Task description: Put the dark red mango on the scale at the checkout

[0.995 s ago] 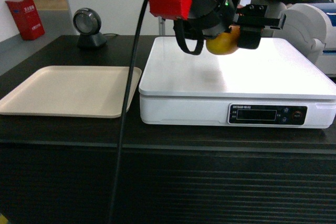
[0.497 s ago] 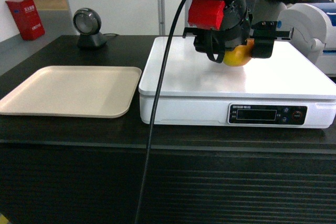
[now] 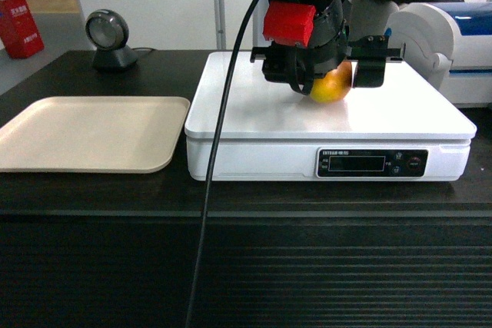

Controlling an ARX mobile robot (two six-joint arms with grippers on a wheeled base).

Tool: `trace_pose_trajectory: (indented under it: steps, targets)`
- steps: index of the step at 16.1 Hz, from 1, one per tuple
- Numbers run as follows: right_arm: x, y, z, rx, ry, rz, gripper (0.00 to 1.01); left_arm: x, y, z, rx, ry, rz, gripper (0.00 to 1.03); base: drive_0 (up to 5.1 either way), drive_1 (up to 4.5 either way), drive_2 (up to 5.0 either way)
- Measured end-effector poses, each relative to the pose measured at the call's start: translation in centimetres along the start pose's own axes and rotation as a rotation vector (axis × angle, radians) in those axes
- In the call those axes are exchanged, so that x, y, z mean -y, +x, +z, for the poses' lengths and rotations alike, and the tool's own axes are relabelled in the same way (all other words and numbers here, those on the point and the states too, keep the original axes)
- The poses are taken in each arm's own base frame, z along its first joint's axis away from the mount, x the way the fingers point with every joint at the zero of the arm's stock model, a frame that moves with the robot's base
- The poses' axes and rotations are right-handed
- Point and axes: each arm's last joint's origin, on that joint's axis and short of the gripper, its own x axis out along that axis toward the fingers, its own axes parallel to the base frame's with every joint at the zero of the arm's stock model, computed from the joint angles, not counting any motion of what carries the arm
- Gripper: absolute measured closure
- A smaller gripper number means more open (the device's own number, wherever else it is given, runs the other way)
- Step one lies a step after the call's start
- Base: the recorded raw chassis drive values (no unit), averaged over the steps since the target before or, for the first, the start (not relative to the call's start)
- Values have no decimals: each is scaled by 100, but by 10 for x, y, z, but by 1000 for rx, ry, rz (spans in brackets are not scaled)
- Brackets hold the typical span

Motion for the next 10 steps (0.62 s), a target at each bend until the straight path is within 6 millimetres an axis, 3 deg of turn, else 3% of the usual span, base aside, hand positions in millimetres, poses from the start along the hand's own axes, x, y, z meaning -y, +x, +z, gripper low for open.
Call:
trace_pose_trajectory:
  steps: [2,7,10]
  targets:
    - [0,0,0,0,0,0,3,0,0,0,5,0,0,4,0,0,0]
    - [0,0,0,0,0,0,3,-2,3,-5,8,0,-8,5,0,0,0]
    - [0,0,0,0,0,0,3,-1,-10,6,56,1,-16,5,0,0,0]
